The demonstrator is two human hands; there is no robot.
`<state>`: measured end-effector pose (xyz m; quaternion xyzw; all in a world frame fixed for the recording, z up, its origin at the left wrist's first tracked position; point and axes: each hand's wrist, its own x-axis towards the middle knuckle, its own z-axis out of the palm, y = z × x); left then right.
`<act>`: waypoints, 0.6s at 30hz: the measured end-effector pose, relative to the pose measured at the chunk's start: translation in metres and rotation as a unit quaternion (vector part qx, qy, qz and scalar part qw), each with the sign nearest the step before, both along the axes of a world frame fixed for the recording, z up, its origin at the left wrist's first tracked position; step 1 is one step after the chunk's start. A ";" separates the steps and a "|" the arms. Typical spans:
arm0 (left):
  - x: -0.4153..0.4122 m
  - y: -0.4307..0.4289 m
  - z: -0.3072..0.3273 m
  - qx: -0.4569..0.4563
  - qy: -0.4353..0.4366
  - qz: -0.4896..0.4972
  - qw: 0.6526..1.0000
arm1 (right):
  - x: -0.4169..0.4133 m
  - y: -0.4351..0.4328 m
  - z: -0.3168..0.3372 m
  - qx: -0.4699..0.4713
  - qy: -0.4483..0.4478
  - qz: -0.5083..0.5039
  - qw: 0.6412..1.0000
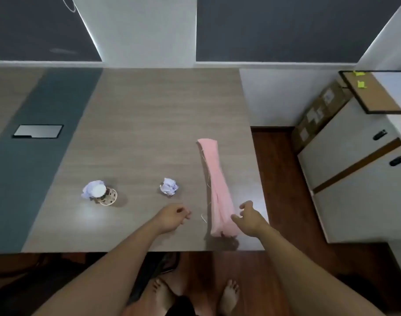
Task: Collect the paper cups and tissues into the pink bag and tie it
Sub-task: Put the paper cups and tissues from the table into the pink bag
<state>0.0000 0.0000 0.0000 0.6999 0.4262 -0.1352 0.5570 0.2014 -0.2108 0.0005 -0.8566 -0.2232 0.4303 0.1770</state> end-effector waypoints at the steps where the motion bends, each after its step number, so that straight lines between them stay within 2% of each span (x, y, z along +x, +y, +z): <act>1: 0.004 -0.010 -0.013 -0.022 0.003 0.024 0.999 | -0.006 -0.004 -0.010 0.001 0.007 -0.022 1.000; 6: 0.020 -0.068 -0.065 -0.058 0.008 0.072 0.996 | -0.034 -0.021 -0.056 -0.003 0.054 -0.040 0.998; 10: 0.034 -0.103 -0.093 -0.096 -0.015 0.123 0.988 | -0.041 -0.028 -0.073 -0.007 0.023 -0.008 1.000; 13: 0.041 -0.113 -0.098 -0.058 -0.027 0.161 0.985 | -0.037 -0.033 -0.072 0.017 0.011 0.003 1.000; 18: 0.048 -0.109 -0.071 0.057 -0.050 0.201 0.977 | -0.004 -0.039 -0.042 0.088 0.043 -0.078 0.992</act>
